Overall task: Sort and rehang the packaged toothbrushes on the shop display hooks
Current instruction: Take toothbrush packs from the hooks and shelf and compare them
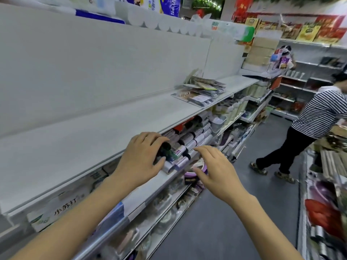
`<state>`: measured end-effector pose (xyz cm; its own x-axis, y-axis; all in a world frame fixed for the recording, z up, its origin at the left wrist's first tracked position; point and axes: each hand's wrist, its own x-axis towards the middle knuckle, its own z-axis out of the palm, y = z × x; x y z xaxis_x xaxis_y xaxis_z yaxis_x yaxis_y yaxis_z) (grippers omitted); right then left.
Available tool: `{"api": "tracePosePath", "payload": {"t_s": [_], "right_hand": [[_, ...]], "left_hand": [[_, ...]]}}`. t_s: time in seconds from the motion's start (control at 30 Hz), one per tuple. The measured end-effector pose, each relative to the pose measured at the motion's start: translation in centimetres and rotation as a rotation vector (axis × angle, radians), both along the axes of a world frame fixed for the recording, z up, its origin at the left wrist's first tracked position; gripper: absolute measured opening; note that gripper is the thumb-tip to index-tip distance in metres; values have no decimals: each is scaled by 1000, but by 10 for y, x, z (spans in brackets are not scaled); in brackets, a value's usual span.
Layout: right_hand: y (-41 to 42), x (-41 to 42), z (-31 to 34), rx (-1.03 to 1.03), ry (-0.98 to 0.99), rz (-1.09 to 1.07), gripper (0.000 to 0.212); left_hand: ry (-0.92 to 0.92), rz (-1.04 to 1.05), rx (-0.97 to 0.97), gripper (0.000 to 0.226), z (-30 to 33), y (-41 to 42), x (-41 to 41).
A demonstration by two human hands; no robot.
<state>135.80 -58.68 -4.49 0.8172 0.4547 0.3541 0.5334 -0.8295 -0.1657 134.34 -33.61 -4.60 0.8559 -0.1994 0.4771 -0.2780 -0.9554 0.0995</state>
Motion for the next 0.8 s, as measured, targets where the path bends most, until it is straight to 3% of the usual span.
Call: {"api": "tracePosePath", "payload": {"t_s": [0.47, 0.8], "right_hand": [[-52, 250, 8, 33, -57, 100, 54], [-79, 450, 42, 116, -62, 148, 48]], "left_hand": [[-50, 226, -83, 49, 8, -62, 185], [113, 490, -141, 62, 16, -117, 329]]}}
